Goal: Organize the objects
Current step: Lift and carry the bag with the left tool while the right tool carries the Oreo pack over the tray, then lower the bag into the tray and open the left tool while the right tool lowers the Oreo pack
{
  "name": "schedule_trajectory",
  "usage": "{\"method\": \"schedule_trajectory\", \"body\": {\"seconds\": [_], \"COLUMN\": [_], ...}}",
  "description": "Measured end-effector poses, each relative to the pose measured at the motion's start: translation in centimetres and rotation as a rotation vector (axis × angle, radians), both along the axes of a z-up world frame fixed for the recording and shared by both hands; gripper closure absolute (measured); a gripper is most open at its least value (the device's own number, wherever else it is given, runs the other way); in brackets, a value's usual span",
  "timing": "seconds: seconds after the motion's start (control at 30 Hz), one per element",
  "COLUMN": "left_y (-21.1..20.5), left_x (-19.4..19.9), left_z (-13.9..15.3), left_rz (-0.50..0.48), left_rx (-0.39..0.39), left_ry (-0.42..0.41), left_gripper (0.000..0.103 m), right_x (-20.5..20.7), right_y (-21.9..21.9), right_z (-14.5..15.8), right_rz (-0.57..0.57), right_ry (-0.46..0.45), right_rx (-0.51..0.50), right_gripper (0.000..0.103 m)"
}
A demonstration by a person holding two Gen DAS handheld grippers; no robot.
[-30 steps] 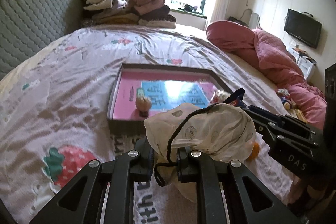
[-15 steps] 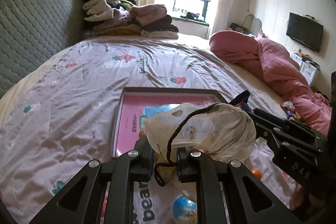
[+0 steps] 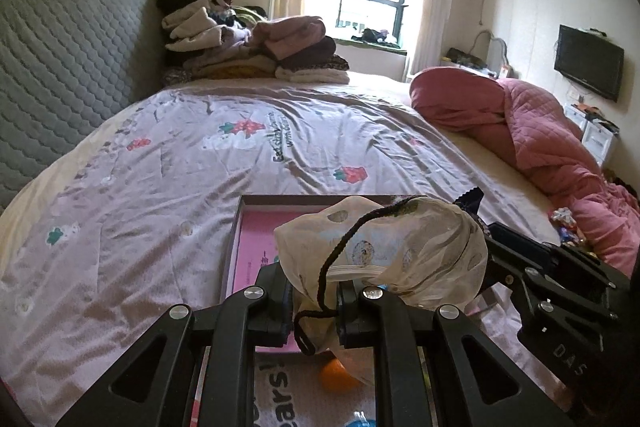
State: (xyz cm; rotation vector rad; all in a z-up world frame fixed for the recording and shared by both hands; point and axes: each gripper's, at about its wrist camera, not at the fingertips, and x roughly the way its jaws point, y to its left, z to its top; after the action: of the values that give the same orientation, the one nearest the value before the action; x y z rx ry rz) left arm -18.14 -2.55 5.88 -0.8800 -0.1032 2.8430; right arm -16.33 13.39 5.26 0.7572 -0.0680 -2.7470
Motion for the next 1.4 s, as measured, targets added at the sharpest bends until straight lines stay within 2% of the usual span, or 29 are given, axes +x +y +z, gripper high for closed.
{"method": "schedule_trajectory", "body": {"seconds": [0.27,0.77,1.07,1.4], "left_y": [0.3,0.9,0.7,1.7], "left_x": [-1.4,-3.2,-4.6,-6.0], "left_z": [0.2,-1.6,-4.2,-7.1], "left_rz": [0.009,0.02,0.005,-0.016], "left_rx": [-0.018,-0.033,-0.021,-0.043], "left_ry": [0.009,-0.023,-0.065,-0.122], "left_gripper": [0.087,0.087,0.087,0.087], "right_x": [-1.0,-2.4,-3.4,-4.2], "right_y": [0.2,0.5,0.7,0.5], "right_z": [-0.1,-1.3,-3.2,-5.5], "right_rz": [-0.01,-0.016,-0.02,-0.028], "right_ry": [0.002,-0.022,-0.062,-0.103], "right_rx": [-0.006,-0.009,-0.013,0.006], "right_gripper": [0.078,0.078,0.078,0.078]}}
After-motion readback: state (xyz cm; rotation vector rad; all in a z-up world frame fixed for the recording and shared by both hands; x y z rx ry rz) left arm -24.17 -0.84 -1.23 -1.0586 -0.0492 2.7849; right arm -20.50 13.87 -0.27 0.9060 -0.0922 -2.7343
